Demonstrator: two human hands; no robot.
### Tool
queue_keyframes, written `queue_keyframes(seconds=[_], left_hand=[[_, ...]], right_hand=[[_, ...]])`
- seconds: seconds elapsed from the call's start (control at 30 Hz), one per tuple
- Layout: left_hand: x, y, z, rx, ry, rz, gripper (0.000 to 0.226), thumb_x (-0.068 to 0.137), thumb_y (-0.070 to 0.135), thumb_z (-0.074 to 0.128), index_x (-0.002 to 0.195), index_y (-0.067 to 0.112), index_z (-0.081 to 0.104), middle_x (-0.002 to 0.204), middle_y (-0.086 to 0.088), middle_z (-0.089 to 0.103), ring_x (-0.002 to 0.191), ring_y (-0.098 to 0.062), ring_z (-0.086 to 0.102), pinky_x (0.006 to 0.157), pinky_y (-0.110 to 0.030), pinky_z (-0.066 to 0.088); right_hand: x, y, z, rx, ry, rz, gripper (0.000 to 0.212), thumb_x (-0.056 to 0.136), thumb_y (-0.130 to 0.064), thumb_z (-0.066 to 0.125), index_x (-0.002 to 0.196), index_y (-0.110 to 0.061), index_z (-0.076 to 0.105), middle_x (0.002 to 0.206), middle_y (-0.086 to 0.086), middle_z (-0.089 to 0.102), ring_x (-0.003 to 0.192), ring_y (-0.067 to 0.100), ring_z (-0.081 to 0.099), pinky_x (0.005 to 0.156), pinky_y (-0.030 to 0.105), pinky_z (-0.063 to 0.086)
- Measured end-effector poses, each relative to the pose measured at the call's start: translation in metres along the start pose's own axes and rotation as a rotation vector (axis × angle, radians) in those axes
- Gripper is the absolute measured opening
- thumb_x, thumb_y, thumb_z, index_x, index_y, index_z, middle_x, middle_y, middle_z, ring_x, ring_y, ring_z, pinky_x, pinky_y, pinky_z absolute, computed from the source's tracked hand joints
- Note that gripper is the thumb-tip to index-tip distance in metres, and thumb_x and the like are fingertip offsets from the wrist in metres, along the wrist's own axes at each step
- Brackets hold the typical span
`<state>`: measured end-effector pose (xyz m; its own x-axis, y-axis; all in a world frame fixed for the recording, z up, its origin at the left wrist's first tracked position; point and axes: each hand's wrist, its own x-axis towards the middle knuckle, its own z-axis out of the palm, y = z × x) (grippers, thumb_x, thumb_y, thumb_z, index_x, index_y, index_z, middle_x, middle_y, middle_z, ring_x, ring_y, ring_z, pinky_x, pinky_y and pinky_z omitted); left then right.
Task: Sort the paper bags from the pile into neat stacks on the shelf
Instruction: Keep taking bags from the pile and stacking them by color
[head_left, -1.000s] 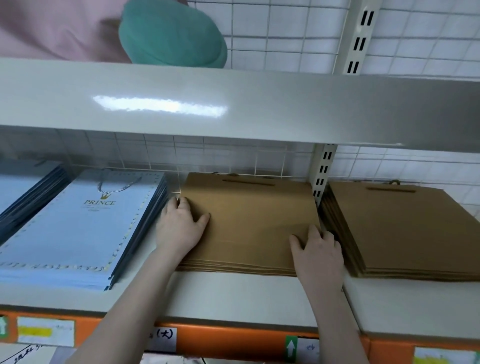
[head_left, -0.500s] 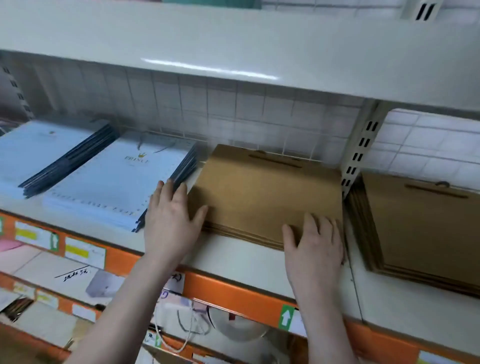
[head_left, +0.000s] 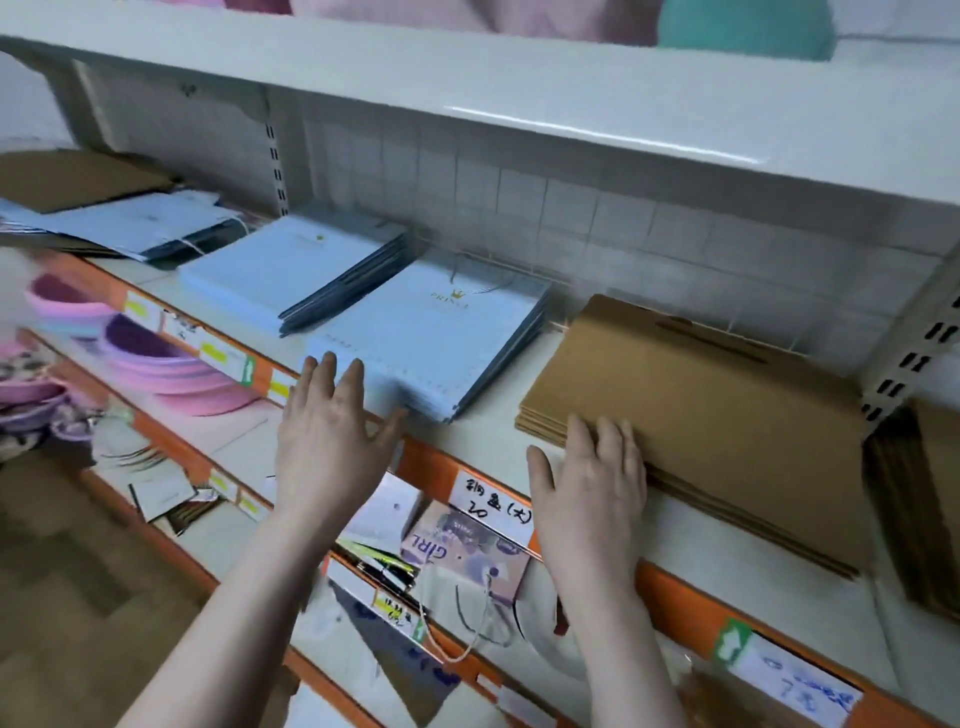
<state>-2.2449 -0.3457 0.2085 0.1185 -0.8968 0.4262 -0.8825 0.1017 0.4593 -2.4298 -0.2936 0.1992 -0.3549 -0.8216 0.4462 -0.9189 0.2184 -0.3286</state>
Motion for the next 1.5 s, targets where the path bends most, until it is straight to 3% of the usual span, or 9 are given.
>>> queue_keyframes(seconds=[0.13, 0.3, 0.4, 0.57, 0.8, 0.93, 1.17, 1.3, 1.5], left_hand=[[0.012, -0.062, -0.034, 0.009, 0.057, -0.047, 0.066, 0.085, 0.036, 0.065, 0.136, -0.001, 0.045, 0.145, -0.025, 0.035, 0.138, -0.039, 0.027, 0.111, -0.047, 0.022], [0.027, -0.158, -0.083, 0.032, 0.128, -0.105, 0.071, 0.080, 0.047, 0.053, 0.124, -0.009, 0.054, 0.131, -0.034, 0.047, 0.125, -0.048, 0.041, 0.102, -0.053, 0.034], [0.036, -0.215, -0.112, 0.048, 0.121, -0.163, 0.063, 0.084, 0.037, 0.063, 0.129, -0.006, 0.050, 0.137, -0.032, 0.042, 0.130, -0.043, 0.036, 0.106, -0.049, 0.029], [0.052, -0.299, -0.145, 0.074, 0.135, -0.196, 0.061, 0.083, 0.030, 0.068, 0.129, -0.005, 0.049, 0.137, -0.029, 0.043, 0.132, -0.040, 0.034, 0.109, -0.047, 0.026], [0.090, -0.384, -0.159, 0.090, 0.137, -0.287, 0.066, 0.085, 0.038, 0.063, 0.136, 0.001, 0.044, 0.144, -0.023, 0.037, 0.137, -0.034, 0.027, 0.112, -0.043, 0.023], [0.122, -0.424, -0.153, 0.120, 0.139, -0.292, 0.066, 0.084, 0.037, 0.065, 0.135, -0.001, 0.045, 0.143, -0.024, 0.038, 0.138, -0.035, 0.027, 0.114, -0.044, 0.022], [0.233, -0.492, -0.142, 0.195, 0.137, -0.281, 0.065, 0.083, 0.034, 0.068, 0.134, -0.001, 0.048, 0.141, -0.027, 0.039, 0.136, -0.039, 0.030, 0.112, -0.045, 0.022], [0.317, -0.516, -0.136, 0.232, 0.104, -0.218, 0.059, 0.086, 0.037, 0.063, 0.126, -0.004, 0.051, 0.129, -0.028, 0.048, 0.123, -0.044, 0.041, 0.103, -0.051, 0.033], [0.403, -0.545, -0.134, 0.181, 0.124, -0.214, 0.061, 0.088, 0.039, 0.060, 0.134, 0.001, 0.045, 0.143, -0.023, 0.037, 0.137, -0.034, 0.026, 0.109, -0.041, 0.020]], right_hand=[[-0.007, -0.066, 0.015, 0.041, -0.007, -0.073, 0.049, 0.081, -0.031, 0.070, 0.118, -0.001, 0.062, 0.120, 0.024, 0.059, 0.120, 0.042, 0.049, 0.100, 0.049, 0.040], [-0.021, -0.166, 0.035, 0.094, -0.117, -0.158, 0.056, 0.096, -0.041, 0.043, 0.142, -0.010, 0.038, 0.147, 0.017, 0.035, 0.141, 0.032, 0.020, 0.115, 0.039, 0.015], [-0.032, -0.228, 0.053, 0.117, -0.144, -0.197, 0.057, 0.097, -0.043, 0.040, 0.144, -0.012, 0.033, 0.150, 0.015, 0.029, 0.143, 0.030, 0.014, 0.115, 0.038, 0.012], [-0.041, -0.321, 0.088, 0.160, -0.171, -0.239, 0.056, 0.095, -0.040, 0.047, 0.141, -0.009, 0.038, 0.146, 0.018, 0.035, 0.141, 0.034, 0.018, 0.113, 0.043, 0.015], [-0.032, -0.418, 0.138, 0.173, -0.215, -0.371, 0.057, 0.095, -0.040, 0.044, 0.143, -0.010, 0.035, 0.148, 0.016, 0.033, 0.141, 0.031, 0.020, 0.114, 0.041, 0.013], [-0.013, -0.462, 0.177, 0.216, -0.183, -0.401, 0.054, 0.092, -0.036, 0.051, 0.136, -0.006, 0.045, 0.137, 0.019, 0.045, 0.132, 0.035, 0.034, 0.109, 0.044, 0.024], [0.067, -0.548, 0.257, 0.320, -0.128, -0.344, 0.052, 0.089, -0.031, 0.058, 0.131, -0.001, 0.051, 0.127, 0.025, 0.052, 0.122, 0.040, 0.044, 0.105, 0.046, 0.033], [0.120, -0.599, 0.291, 0.329, -0.106, -0.319, 0.050, 0.087, -0.034, 0.055, 0.125, -0.001, 0.056, 0.117, 0.026, 0.057, 0.115, 0.041, 0.048, 0.102, 0.048, 0.035], [0.175, -0.658, 0.319, 0.260, -0.216, -0.351, 0.055, 0.094, -0.037, 0.049, 0.138, -0.006, 0.042, 0.135, 0.020, 0.045, 0.129, 0.034, 0.036, 0.108, 0.039, 0.022]])
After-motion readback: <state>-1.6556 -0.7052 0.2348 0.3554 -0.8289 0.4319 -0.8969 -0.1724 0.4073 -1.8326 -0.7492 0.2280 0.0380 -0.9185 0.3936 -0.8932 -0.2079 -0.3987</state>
